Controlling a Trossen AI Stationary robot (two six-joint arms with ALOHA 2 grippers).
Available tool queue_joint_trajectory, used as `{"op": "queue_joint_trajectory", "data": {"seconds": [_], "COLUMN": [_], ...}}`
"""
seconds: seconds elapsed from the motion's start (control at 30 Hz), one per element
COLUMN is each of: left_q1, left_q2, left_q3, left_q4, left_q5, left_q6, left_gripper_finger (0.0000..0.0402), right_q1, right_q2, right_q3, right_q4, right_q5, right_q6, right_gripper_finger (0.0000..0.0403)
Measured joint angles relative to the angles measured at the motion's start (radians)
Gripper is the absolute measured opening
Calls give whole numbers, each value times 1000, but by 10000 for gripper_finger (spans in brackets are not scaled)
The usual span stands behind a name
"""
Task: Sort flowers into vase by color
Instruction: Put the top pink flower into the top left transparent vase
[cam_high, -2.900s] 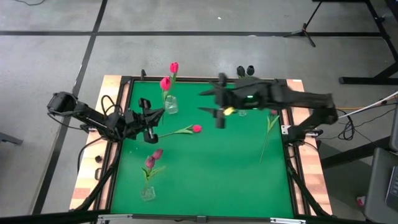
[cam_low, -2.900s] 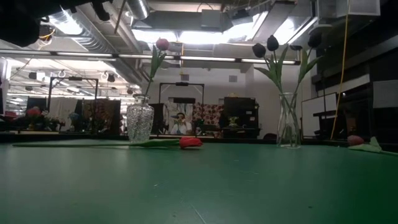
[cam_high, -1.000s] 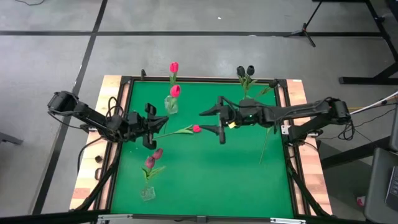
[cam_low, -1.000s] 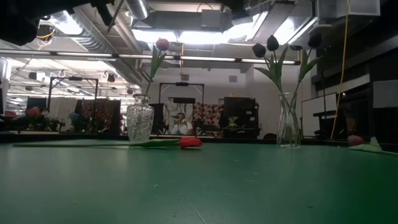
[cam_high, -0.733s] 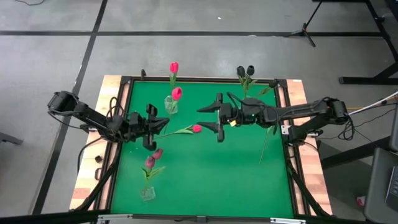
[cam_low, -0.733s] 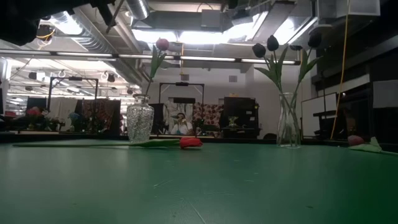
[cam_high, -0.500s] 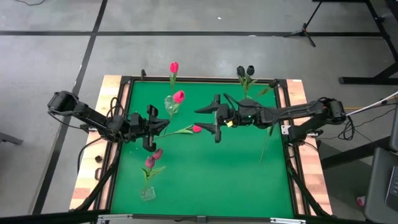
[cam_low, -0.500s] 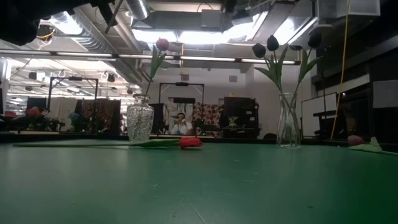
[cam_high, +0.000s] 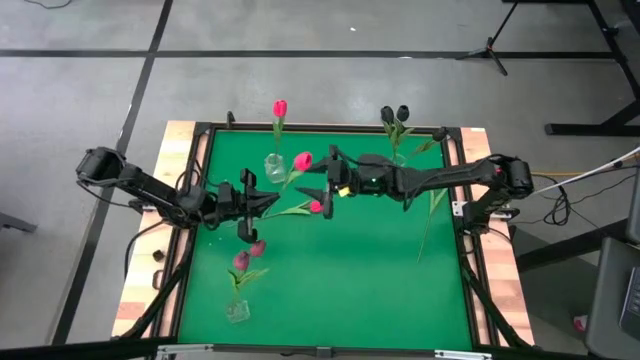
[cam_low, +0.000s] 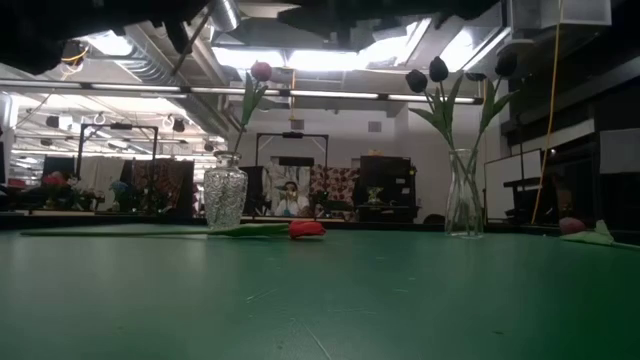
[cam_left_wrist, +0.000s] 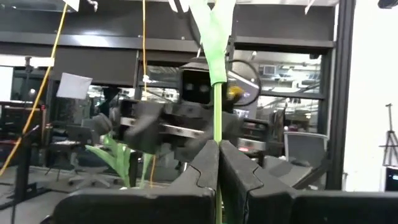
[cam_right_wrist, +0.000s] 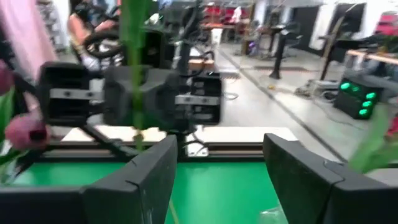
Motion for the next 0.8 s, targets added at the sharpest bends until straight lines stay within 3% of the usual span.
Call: {"op": "queue_joint_trajectory", "data": {"seconds": [0.27,0.8], "left_q1": [18,18], "left_q2": [0,0], "left_q3": [0,0], "left_q4": [-30,-56], "left_q5": [30,29], "left_q6": [-7,-26], "left_gripper_finger": [0,0], "right_q1": [2,3], "right_q2": [44,42], "right_q3": [75,109], "right_q4": [-23,-18], "right_q5": [-101,-166], "right_q6": [-5,5], "right_gripper_finger": [239,239]}}
